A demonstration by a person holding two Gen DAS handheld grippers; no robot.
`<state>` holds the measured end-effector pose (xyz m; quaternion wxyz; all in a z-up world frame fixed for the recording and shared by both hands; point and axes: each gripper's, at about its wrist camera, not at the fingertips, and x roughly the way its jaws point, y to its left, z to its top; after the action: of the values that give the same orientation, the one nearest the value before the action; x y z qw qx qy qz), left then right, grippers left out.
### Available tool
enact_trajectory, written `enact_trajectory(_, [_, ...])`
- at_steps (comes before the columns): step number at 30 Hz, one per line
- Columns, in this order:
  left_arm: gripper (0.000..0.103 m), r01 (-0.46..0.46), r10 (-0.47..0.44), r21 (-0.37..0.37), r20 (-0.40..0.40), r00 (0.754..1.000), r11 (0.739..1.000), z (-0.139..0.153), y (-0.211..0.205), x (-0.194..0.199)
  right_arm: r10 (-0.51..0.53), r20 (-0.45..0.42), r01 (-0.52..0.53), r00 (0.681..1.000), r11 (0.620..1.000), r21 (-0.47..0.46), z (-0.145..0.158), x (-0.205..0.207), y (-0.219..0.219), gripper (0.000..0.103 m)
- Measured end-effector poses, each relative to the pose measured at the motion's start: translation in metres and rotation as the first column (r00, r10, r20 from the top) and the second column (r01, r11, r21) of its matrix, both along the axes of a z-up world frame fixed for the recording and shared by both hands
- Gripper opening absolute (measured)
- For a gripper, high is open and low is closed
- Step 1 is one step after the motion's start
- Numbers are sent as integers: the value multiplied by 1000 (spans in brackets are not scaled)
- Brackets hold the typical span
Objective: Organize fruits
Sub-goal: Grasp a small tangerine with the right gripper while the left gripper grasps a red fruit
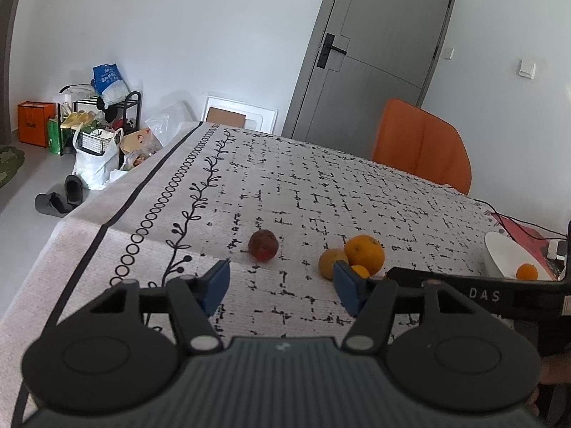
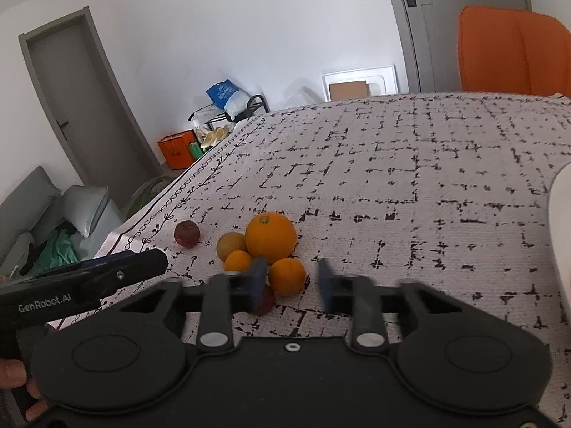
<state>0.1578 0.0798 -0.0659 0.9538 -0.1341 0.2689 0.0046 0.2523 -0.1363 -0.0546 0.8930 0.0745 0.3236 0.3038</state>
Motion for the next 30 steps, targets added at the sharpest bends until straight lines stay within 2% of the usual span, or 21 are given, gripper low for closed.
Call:
enact_trajectory(5, [62,23,-23,0,6,1000,1000,2,-5,2,-21,12,21,1000,1000,-1,2,-4,-7,20])
enact_trajectory(16, [45,100,-100,-3,-14,995,995,-2,-36,12,-92,56,93,994,996,-13,11,-22,-38,20])
enact_trajectory(23, [34,131,-129,25,-40,991,991,-7,-59,15,-145,95,149,985,988,-33,15,-31,-53,20])
enact_trajectory(30, [33,156,-153,45,-68,986,987,-13,-77,23,-178,121,182,977,983,-28,20,-40,-70,20])
